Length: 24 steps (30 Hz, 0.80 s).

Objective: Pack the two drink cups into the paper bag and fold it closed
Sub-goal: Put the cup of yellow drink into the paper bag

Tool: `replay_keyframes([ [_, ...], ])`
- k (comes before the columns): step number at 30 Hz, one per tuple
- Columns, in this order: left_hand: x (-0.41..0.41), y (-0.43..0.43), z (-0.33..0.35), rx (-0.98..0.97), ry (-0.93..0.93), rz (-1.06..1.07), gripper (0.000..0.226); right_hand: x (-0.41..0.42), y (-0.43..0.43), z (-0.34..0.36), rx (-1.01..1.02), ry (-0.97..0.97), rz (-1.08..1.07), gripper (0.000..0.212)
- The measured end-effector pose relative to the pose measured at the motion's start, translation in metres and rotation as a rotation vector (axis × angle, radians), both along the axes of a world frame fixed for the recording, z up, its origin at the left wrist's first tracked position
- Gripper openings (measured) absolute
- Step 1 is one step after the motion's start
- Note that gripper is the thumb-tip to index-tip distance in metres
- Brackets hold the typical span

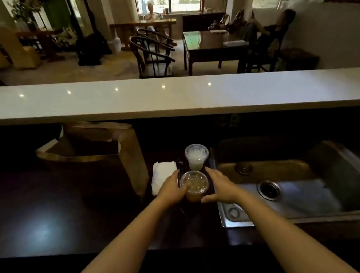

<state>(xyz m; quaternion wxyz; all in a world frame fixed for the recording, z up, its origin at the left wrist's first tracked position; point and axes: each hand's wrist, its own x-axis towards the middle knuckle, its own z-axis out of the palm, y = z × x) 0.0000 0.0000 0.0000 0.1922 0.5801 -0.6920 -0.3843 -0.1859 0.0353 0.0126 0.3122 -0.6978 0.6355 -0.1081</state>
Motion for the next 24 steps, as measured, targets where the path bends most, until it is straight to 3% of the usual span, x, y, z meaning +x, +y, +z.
replay_keyframes([
  [7,-0.013,-0.001,-0.024,0.146,0.256,0.077,0.065,0.014,-0.003,-0.041,0.009,-0.338,-0.163,0.117],
  [12,-0.012,-0.003,-0.030,0.256,0.596,0.145,0.059,0.025,-0.015,-0.051,-0.040,-0.497,-0.227,0.106],
  [19,0.004,-0.002,-0.027,0.356,0.721,0.049,0.068,0.022,-0.019,-0.034,-0.059,-0.594,-0.208,0.081],
  [24,0.025,0.009,-0.001,0.195,0.734,-0.164,0.084,0.024,-0.022,0.019,-0.075,-0.626,-0.153,0.074],
])
